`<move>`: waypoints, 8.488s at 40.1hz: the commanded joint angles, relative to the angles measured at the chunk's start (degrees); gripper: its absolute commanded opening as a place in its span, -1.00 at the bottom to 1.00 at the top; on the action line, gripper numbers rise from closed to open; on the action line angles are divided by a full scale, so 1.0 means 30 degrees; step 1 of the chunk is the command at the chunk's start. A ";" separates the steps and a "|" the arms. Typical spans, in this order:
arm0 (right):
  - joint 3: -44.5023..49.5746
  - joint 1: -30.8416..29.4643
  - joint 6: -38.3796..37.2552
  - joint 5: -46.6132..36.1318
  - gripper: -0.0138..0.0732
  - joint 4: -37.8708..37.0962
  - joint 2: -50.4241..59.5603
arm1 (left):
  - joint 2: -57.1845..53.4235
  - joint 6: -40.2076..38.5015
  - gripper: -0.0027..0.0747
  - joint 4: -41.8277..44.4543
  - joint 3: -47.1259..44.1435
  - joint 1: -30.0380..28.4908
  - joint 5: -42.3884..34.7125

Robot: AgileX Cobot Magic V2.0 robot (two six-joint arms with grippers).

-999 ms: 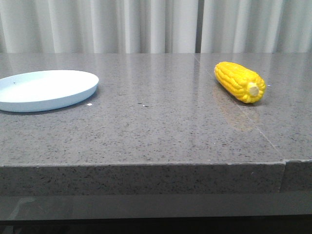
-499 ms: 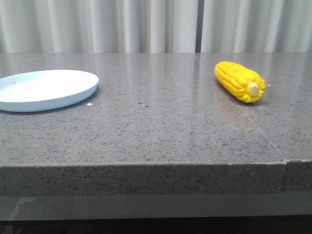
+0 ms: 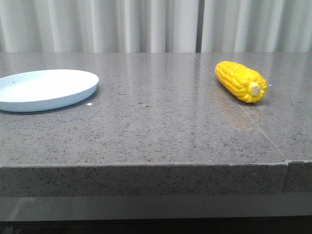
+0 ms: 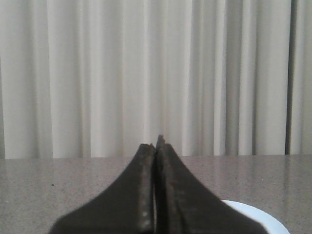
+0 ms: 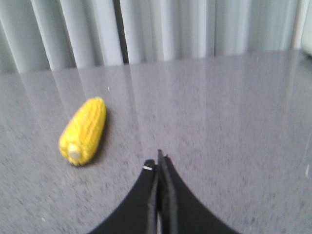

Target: Place corn on plate with both arms

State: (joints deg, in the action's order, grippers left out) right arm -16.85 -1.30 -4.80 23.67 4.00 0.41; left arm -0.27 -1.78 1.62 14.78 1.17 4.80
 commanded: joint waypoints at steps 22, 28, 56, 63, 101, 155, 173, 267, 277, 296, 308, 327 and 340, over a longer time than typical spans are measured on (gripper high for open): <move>-0.5598 0.0019 0.0165 -0.0385 -0.84 0.0163 -0.6697 | 0.6147 0.0029 -0.98 0.1008 0.5204 -0.0060 0.2272; -0.5598 0.0019 0.0165 -0.0383 -0.31 0.0163 -0.6697 | 0.6147 0.0029 -0.64 0.1008 0.5204 -0.0060 0.2118; -0.5598 0.0019 0.0165 -0.0169 0.73 0.0163 -0.6697 | 0.7482 0.0029 0.80 0.0033 0.5515 -0.0060 0.2278; -0.5598 0.0019 0.0165 -0.0169 0.73 0.0163 -0.6697 | 1.1639 0.0029 0.80 -0.0097 0.7673 -0.0022 0.4361; -0.5598 0.0019 0.0165 -0.0169 0.73 0.0163 -0.6697 | 3.1509 0.0188 0.46 -0.3119 2.0621 0.0385 1.5799; -0.5598 0.0019 0.0165 -0.0169 0.73 0.0163 -0.6697 | 3.2286 0.0594 -0.98 -0.6405 2.4032 0.4218 1.4769; -0.5598 0.0019 0.0165 -0.0169 0.73 0.0163 -0.6697 | 3.4802 0.0594 -0.85 -0.6793 2.4269 0.5979 1.4680; -0.9462 0.0236 0.0165 0.0061 0.73 0.1508 -1.6911 | 0.1666 -0.0471 -0.98 0.0374 0.2566 0.3168 0.4329; -1.4311 0.2388 0.0165 0.1825 0.73 0.2473 -2.3781 | 0.1666 -0.0471 -0.98 0.0374 0.2566 0.3168 0.4329; -2.1518 0.4362 0.0165 0.4781 0.73 0.3552 -3.2652 | 0.1666 -0.0471 -0.98 0.0374 0.2566 0.3168 0.4329; -2.1905 0.4362 0.0165 0.5067 0.34 0.3558 -3.3576 | 0.1666 -0.0471 -0.98 0.0374 0.2566 0.3168 0.4329; -2.1949 0.4723 0.0165 0.4411 -0.33 0.5317 -3.1661 | 0.1666 -0.0471 -0.98 0.0374 0.2566 0.3168 0.4329; -2.1949 0.7547 0.0165 0.3153 -0.33 0.8525 -3.1396 | 0.1666 -0.0471 -0.98 0.0374 0.2566 0.3168 0.4329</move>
State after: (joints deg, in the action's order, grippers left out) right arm -80.64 18.72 -4.80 37.28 26.59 -95.77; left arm 4.17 -3.20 2.80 20.98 10.94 22.85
